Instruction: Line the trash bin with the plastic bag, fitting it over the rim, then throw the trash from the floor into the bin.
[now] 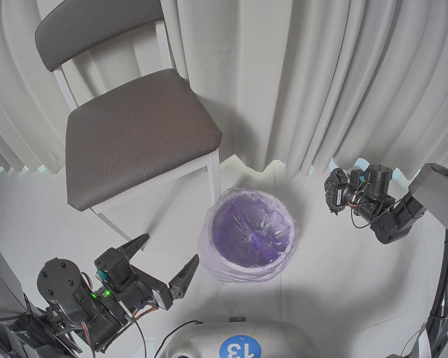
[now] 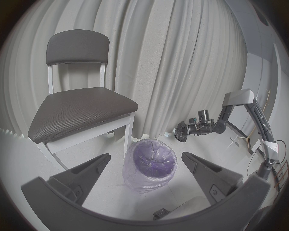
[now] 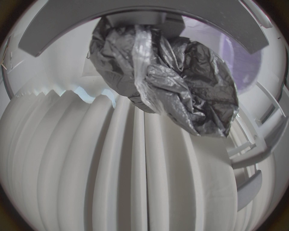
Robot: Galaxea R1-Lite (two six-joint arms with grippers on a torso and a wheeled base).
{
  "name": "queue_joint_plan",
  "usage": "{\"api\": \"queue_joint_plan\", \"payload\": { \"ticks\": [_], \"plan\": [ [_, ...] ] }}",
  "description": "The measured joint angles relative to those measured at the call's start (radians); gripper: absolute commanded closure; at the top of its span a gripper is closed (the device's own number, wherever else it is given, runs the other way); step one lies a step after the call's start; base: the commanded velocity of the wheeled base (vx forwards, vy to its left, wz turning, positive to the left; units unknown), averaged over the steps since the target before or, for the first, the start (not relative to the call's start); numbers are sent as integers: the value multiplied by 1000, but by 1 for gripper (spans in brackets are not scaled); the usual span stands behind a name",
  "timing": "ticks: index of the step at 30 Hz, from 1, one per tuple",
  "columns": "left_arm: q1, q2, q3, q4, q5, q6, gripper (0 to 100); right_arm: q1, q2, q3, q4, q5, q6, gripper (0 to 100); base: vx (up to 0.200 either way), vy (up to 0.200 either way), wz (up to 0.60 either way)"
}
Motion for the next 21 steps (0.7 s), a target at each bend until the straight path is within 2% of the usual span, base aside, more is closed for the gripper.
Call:
{"api": "queue_joint_plan", "payload": {
  "ticks": [4,15,21],
  "plan": [
    [0,-2,-1,0,0,10,0,64,-87,75,-18,1,3,100,0,0,0],
    [10,-59,-1,0,-3,53,0,361,-201,180,-92,-11,0,100,0,0,0],
    [12,-121,3,0,-38,86,0,496,-210,191,-97,-17,3,100,0,0,0]
  ]
}}
